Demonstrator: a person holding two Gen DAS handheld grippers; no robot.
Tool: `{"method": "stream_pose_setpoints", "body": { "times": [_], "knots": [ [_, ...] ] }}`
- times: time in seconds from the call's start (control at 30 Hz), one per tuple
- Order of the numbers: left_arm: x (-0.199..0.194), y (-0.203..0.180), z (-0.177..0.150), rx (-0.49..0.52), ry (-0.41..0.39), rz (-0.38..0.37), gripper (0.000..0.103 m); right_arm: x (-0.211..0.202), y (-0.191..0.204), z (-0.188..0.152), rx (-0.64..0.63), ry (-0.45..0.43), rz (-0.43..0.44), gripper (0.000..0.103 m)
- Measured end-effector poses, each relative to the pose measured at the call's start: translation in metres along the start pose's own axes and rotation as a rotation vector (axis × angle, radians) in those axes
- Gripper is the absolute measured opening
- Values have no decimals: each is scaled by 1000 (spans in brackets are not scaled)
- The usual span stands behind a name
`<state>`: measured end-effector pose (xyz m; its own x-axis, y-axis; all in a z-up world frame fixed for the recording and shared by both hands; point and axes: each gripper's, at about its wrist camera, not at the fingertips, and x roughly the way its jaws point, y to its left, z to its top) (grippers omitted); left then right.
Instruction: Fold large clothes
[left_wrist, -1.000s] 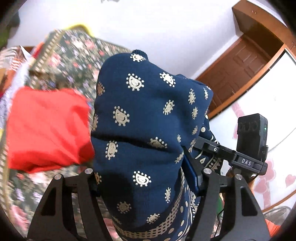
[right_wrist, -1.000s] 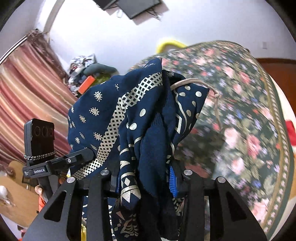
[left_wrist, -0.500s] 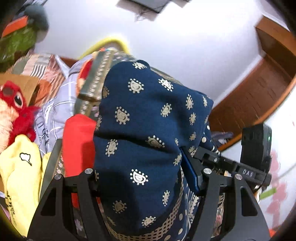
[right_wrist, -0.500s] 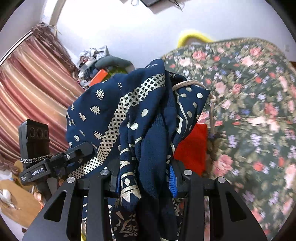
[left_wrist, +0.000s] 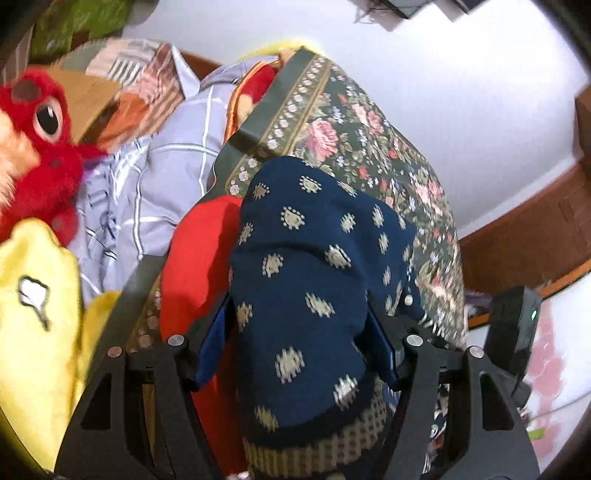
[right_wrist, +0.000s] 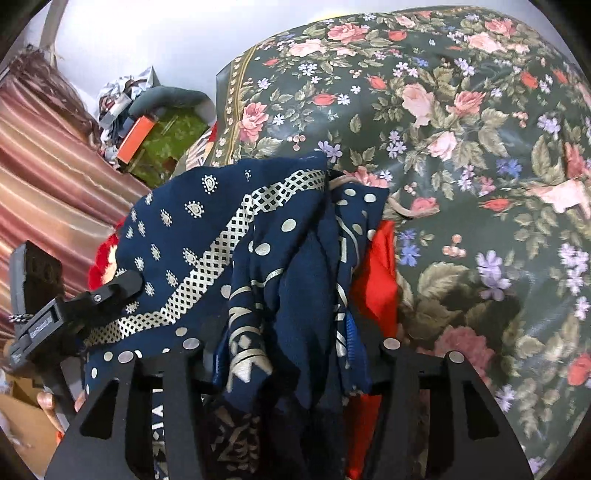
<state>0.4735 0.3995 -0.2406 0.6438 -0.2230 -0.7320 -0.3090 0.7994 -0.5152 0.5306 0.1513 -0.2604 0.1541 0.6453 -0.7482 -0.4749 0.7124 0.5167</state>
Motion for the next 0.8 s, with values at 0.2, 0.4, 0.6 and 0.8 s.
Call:
{"method": "stream_pose_setpoints", "body": {
  "times": [0.2,0.4,0.6,0.8],
  "knots": [
    [-37,-42,-40,225,-17,139,76,-36,12,-18,-84,0,-102,64],
    [-57,-49,-82,299,-30,249,92,-43,3,-51,-133,80,-175,83],
    [-70,-40,-114,262,0,278,93,-65,0,-88,-165,113,-220,83],
    [-99,-63,-139,301,-7,333,93,-117,27,-98,-178,38,-171,83]
  ]
}}
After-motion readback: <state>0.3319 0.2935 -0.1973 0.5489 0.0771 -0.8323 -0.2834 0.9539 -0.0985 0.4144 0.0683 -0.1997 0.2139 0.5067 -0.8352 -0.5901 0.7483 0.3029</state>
